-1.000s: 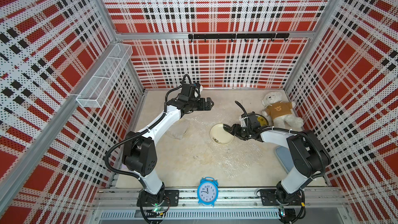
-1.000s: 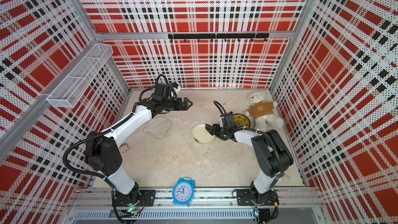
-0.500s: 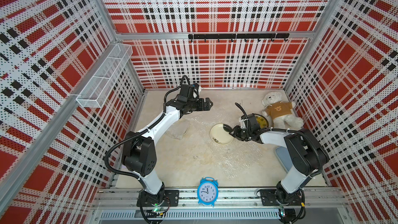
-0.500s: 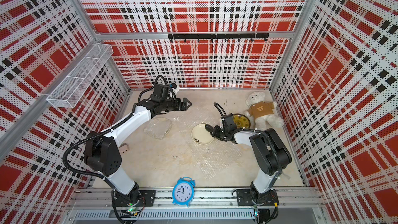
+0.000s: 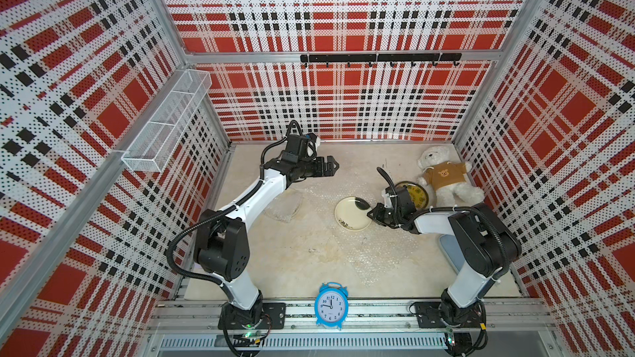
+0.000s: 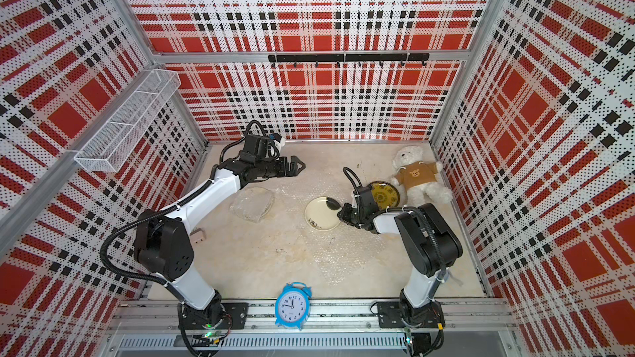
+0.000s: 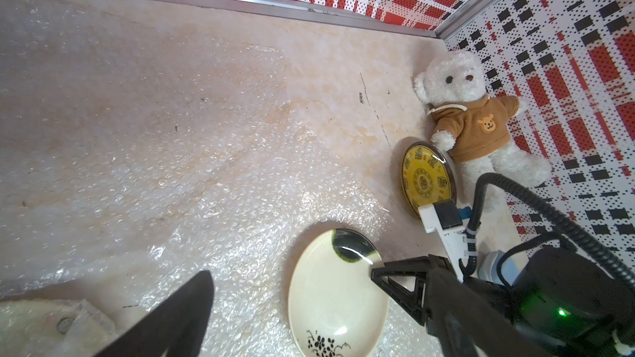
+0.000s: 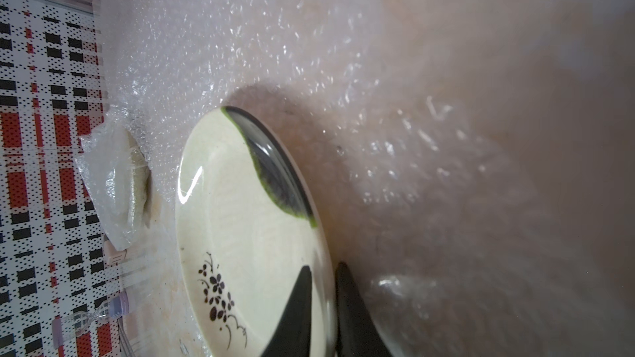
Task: Unpack dinner plates from bubble wrap
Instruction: Pick up the plate from the bubble wrap.
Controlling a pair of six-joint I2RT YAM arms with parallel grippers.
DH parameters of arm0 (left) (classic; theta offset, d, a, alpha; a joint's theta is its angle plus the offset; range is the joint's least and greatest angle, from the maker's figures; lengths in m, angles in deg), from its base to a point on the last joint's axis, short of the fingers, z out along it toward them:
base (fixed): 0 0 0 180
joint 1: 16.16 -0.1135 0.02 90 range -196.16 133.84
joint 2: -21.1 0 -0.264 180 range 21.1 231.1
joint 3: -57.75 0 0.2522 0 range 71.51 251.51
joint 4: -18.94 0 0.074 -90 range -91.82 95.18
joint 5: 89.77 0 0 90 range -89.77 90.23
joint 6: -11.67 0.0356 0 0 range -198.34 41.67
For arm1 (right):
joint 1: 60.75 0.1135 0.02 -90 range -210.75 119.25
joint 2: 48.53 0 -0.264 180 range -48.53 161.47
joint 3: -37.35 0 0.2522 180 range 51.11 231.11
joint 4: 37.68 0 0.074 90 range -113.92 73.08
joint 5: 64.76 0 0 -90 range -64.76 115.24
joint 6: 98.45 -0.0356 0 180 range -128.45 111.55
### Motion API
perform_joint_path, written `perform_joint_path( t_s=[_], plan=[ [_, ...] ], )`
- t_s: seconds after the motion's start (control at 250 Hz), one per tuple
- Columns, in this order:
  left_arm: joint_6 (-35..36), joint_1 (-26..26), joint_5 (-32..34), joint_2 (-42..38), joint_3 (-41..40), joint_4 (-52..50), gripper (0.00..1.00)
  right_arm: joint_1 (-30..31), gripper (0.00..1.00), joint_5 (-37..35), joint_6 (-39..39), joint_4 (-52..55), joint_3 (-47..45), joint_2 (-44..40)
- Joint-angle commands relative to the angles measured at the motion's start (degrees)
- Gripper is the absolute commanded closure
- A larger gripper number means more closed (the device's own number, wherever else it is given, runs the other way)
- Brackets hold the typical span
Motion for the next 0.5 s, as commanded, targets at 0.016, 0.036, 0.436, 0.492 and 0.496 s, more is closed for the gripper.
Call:
perform_joint_path(
  t_s=[0.016, 0.036, 0.436, 0.492, 0.496],
  plan=[
    [-0.36, -0.49, -0.55, -1.23, -0.78, 0.94, 0.01, 0.10, 0.89, -0.90, -1.26, -3.84, -1.59, 0.38],
    [-0.36, -0.49, -0.52, -1.19, -0.81, 0.93, 0.01, 0.12, 0.90, -0.99, -1.33, -3.81, -1.67, 0.06],
    [-0.41, -0.72, -0.51, -1.19, -1.16, 0.95, 0.01, 0.04, 0.98, -1.43, -4.32, -3.50, -2.69, -7.41],
    [-0.36, -0.75, -0.53, -1.16, -1.16, 1.01, 0.01, 0.04, 0.99, -1.27, -4.68, -3.46, -2.74, -8.04],
    [-0.36, -0.76, -0.54, -1.17, -1.20, 0.98, 0.00, 0.04, 0.99, -1.26, -4.70, -3.46, -2.74, -8.07]
  ],
)
